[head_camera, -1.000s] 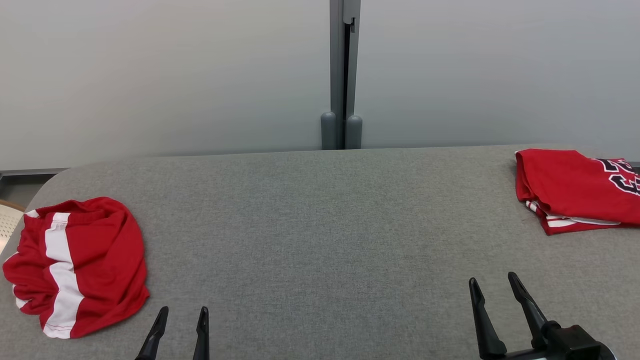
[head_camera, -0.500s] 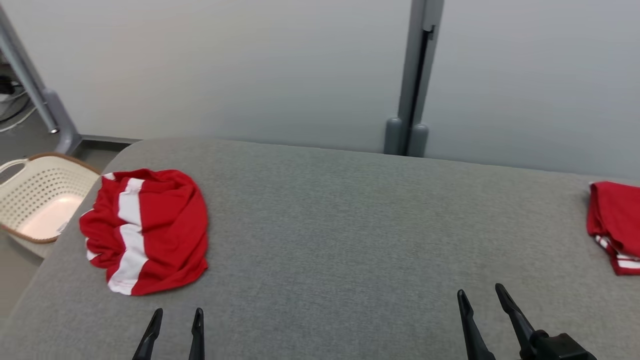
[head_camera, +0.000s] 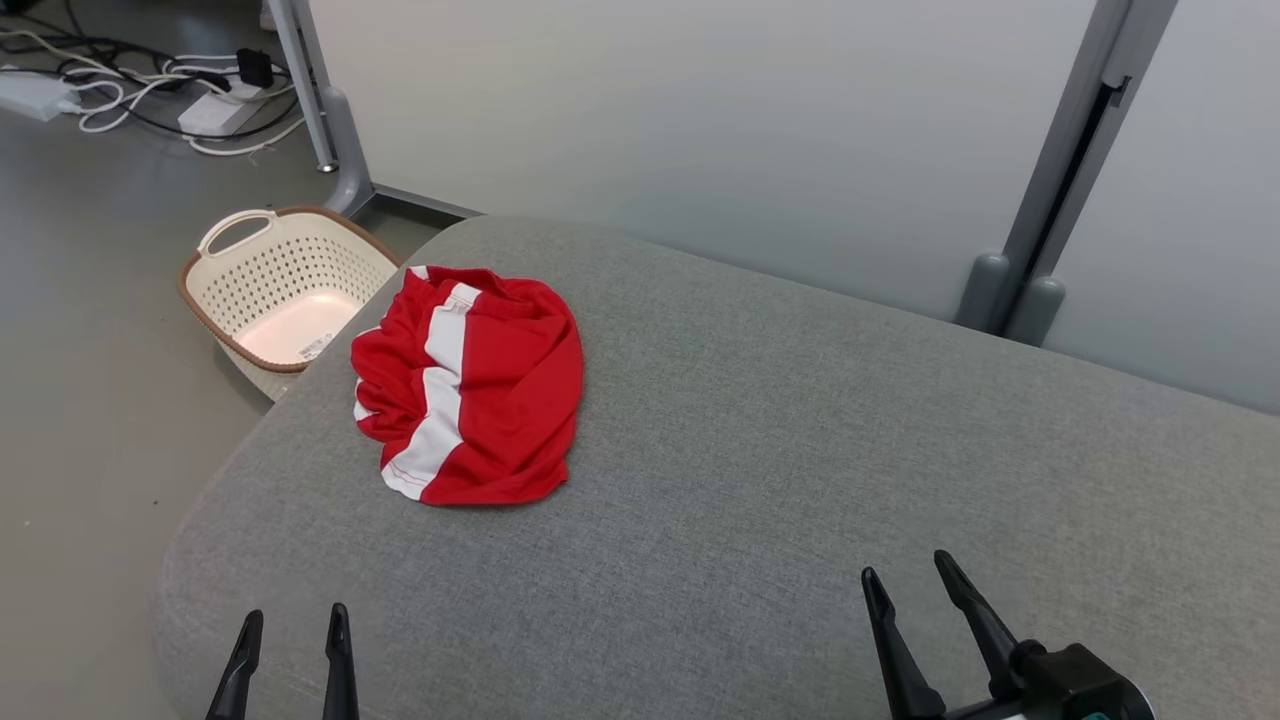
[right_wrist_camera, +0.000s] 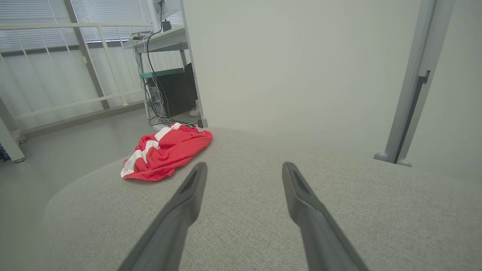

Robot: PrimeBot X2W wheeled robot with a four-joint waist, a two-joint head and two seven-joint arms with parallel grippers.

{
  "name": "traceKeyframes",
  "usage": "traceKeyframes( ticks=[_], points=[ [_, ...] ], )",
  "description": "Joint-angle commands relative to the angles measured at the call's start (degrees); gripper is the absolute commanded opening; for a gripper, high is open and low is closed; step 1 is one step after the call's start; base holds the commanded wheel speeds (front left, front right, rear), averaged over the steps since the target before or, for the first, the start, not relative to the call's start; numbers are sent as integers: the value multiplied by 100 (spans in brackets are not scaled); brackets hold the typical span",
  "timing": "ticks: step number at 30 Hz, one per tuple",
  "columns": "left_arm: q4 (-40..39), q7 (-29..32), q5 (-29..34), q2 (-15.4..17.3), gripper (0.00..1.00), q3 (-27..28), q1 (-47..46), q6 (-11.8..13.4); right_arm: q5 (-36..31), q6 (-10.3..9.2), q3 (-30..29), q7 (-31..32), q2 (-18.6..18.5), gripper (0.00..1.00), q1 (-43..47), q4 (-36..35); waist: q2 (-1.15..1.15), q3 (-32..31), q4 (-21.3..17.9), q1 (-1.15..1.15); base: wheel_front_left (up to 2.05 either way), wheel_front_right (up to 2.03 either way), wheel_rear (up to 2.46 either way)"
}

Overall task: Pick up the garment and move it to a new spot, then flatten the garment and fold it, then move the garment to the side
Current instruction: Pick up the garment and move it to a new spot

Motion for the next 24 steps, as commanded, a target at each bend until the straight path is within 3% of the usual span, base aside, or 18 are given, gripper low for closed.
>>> traceKeyframes(
  ticks=[1,7,13,20,24],
  points=[
    [-30,4,24,17,100,36,-10,29,-24,-11,35,-33,-10,100,-27,38,0,71,68,0,0,0,0],
    [-188,3,269,22,100,187,-313,-176,-71,-11,104,-33,-62,100,-114,94,0,156,106,0,0,0,0],
    [-382,3,122,180,100,522,-1624,-589,-143,-11,19,-33,-347,100,-187,-21,0,711,101,0,0,0,0],
    [590,4,-430,924,100,527,-3798,-784,-403,-11,-71,-33,-753,100,-513,-175,0,1785,-225,0,0,0,0],
    [1715,177,-1183,1613,100,-116,-4848,-764,-479,-11,-24,-33,-969,100,-841,-263,0,2271,-474,0,0,0,0]
  ],
)
